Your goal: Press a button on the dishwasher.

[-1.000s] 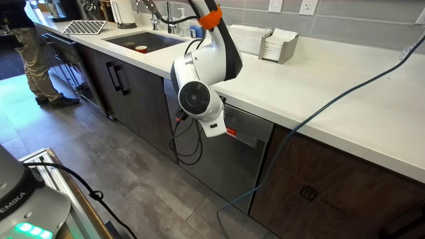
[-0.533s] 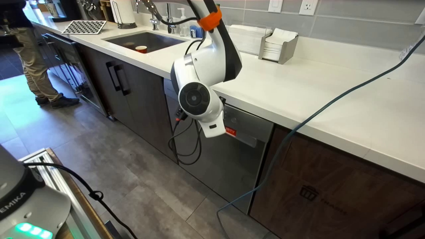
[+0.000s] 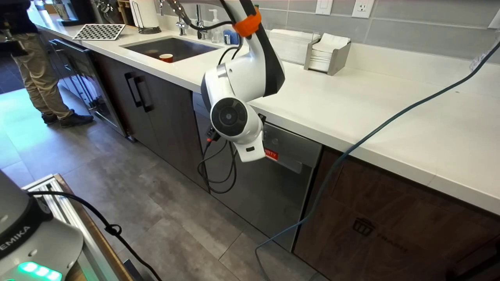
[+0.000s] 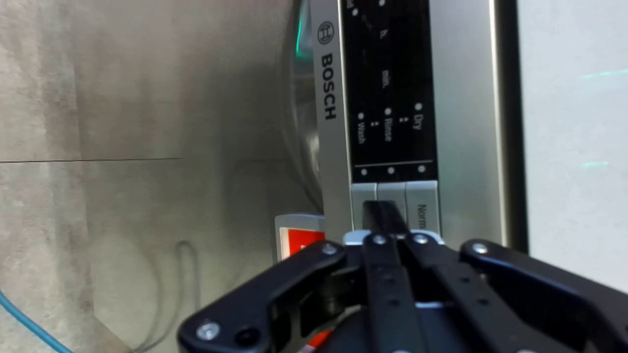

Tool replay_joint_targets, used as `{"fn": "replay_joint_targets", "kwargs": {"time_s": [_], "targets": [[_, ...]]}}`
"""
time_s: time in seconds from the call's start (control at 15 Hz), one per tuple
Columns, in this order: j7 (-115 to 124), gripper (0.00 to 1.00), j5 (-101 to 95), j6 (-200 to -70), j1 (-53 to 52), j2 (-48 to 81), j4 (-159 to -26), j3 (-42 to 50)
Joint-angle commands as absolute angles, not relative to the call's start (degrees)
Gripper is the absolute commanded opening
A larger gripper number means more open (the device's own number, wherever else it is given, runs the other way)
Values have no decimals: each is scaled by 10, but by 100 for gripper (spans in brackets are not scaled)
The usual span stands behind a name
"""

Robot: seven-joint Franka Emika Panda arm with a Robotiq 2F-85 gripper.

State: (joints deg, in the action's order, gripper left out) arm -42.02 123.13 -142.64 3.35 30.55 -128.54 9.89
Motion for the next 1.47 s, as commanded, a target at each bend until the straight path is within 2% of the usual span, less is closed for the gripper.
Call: {"fn": "replay_joint_targets", "kwargs": {"time_s": [0.0, 1.4], "targets": [[-399, 0, 1251, -1402, 24, 325, -1254, 105], [-398, 0, 1324, -1350, 22, 329, -1248, 112]]}}
